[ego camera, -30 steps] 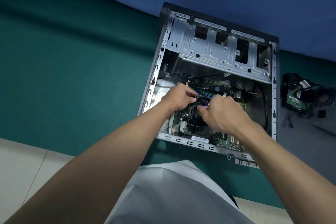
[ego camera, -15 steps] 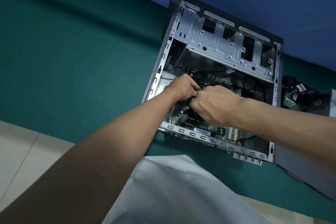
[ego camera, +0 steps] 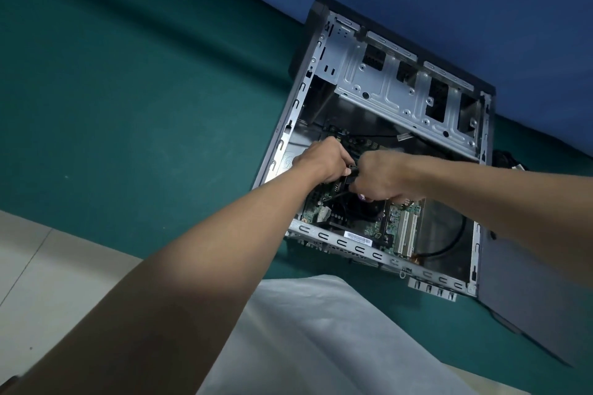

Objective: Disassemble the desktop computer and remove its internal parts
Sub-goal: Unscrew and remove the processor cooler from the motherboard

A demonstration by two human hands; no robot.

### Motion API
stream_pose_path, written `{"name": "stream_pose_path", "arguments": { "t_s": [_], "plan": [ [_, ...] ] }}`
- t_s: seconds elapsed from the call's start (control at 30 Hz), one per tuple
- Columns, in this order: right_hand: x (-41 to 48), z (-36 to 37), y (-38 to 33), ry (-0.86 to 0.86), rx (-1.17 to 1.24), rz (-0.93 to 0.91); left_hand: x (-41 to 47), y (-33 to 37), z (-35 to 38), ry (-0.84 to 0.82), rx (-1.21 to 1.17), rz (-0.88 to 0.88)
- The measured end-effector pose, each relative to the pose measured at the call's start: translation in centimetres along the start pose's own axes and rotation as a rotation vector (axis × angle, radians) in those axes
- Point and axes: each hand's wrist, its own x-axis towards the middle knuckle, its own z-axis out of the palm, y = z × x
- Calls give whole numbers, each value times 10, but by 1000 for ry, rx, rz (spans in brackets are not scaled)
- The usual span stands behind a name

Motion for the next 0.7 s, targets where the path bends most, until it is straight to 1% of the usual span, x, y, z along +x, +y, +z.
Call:
{"name": "stream_pose_path", "arguments": {
  "t_s": [0.07, 0.13, 0.17, 0.2, 0.23, 0.27, 0.3, 0.33, 0.37, 0.43, 0.47, 0.5, 0.53, 0.6, 0.63, 0.67, 0.7],
  "plan": [
    [-9, 5, -6, 119, -527, -212, -4, 0, -2, 17, 21, -6],
    [-18, 7, -11, 215, -980, -450, -7, 1, -5, 13, 0, -34],
    [-20, 7, -13, 236, -1123, -532, -8, 2, -5, 11, -23, -54],
    [-22, 7, -14, 247, -1189, -572, -8, 2, -6, 10, -78, -76],
    [-22, 6, -16, 252, -1150, -563, -8, 2, -6, 15, -129, -98],
    [-20, 6, -17, 267, -1023, -517, -8, 2, -5, 22, -177, -121],
    [-16, 7, -16, 269, -817, -429, -8, 3, -4, 35, -206, -134],
    [-9, 7, -14, 223, -531, -306, -8, 3, -3, 42, -224, -144],
    [-3, 7, -10, 119, -182, -150, -6, 3, -2, 35, -211, -132],
    [5, 4, -1, -157, 546, 156, -2, 3, 1, 17, -103, -81],
    [7, 1, 4, -244, 774, 271, -1, 2, 2, 23, -74, -63],
    [8, 1, 9, -293, 867, 340, 1, 3, 3, 15, -71, -59],
    [8, 2, 11, -327, 882, 376, 2, 2, 2, 9, -71, -53],
    [9, 5, 9, -318, 822, 375, 3, 2, 1, 12, -67, -50],
    [9, 5, 5, -273, 750, 351, 3, 2, 1, 13, -61, -46],
    [8, 6, 0, -215, 624, 308, 3, 2, 1, 18, -50, -40],
    [7, 7, -4, -151, 432, 250, 1, 3, 0, 24, -41, -35]
  ]
}}
